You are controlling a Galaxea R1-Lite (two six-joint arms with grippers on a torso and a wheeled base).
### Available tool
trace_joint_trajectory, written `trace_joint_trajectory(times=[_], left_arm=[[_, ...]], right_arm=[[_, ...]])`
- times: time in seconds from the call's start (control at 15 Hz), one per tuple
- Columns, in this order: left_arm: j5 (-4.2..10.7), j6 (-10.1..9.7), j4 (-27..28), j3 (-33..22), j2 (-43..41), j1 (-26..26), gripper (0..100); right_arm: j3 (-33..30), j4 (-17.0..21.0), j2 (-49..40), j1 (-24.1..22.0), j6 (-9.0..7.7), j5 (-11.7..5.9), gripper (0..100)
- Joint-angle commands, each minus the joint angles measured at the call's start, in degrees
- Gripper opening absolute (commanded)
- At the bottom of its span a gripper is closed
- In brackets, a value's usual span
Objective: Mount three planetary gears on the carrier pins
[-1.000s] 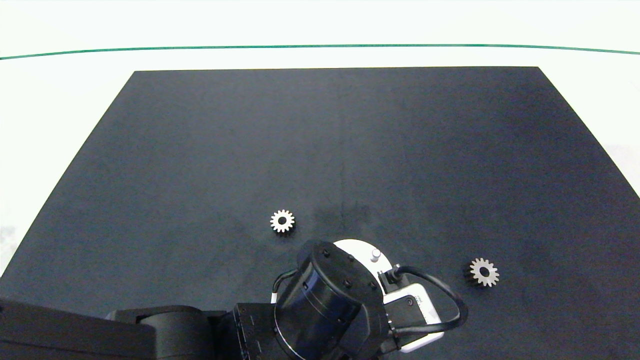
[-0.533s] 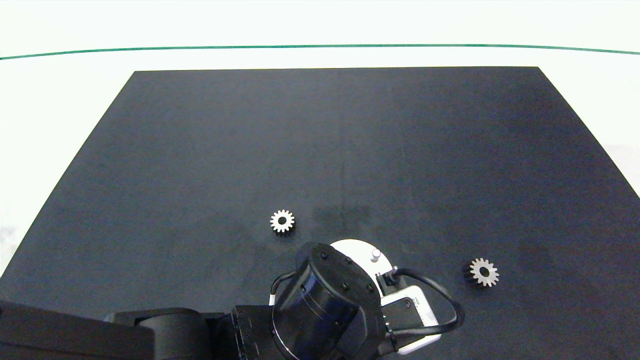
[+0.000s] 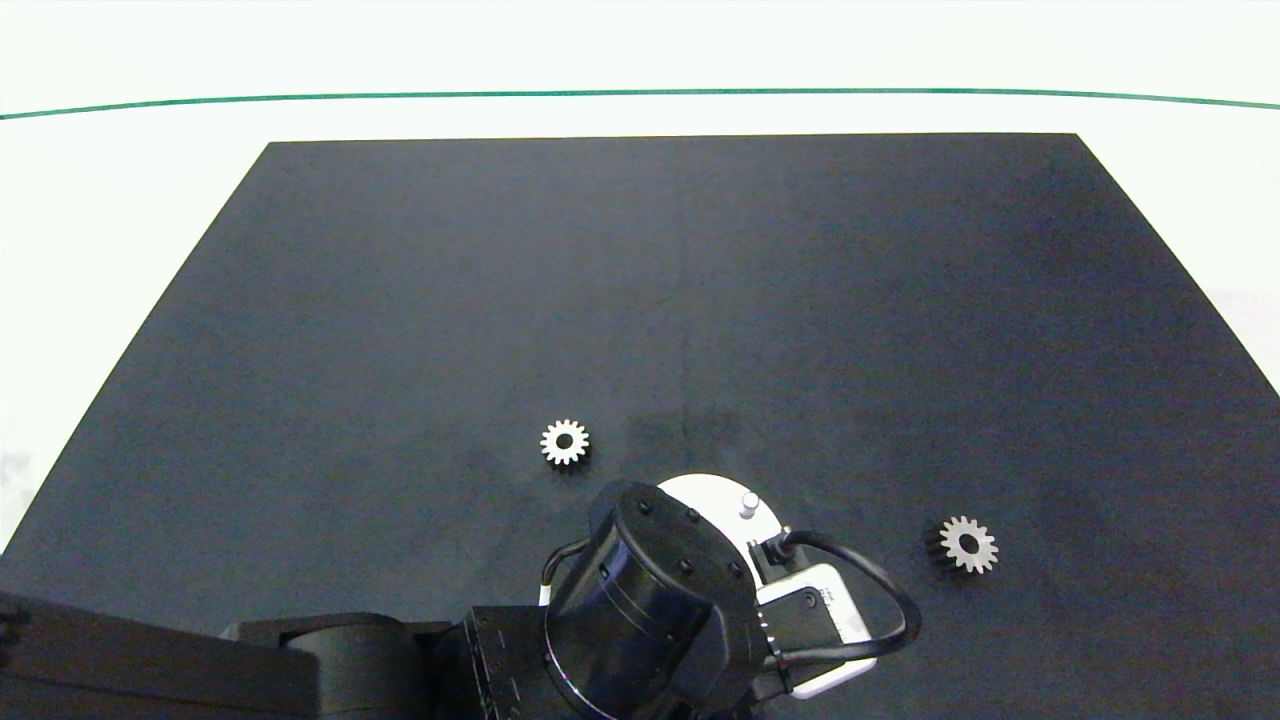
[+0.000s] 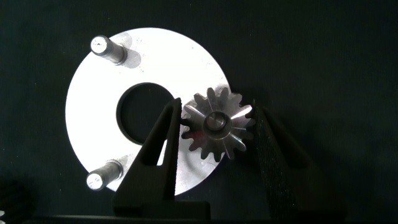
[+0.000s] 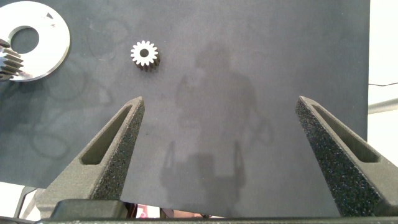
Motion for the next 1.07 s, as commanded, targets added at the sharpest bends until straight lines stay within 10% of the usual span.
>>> trace_joint_trajectory(times=[0.07, 0.2, 0.27, 0.87, 1.07], left_arm=[[0.06, 0.22, -0.1, 0.3, 0.5, -0.1, 13], [0.06, 0.49, -0.1, 0.5, 0.5, -0.1, 13], [0.06, 0.40, -0.2, 0.4, 0.6, -0.2, 100], [0.06, 0.84, -0.6, 0.0, -5.9, 2.6, 100], [0.06, 2.16, 11.8, -8.9, -13.7, 12.6, 100]], right_arm=[[0.0, 0.1, 0.1, 0.0, -0.08, -0.06, 100], [0.0, 0.1, 0.1, 0.0, 0.00, 0.03, 100], [0.0, 0.1, 0.0, 0.0, -0.08, -0.06, 100], [0.0, 0.1, 0.0, 0.0, 0.00, -0.06, 100], [-0.1, 0.1, -0.1, 0.1, 0.00, 0.03, 100]])
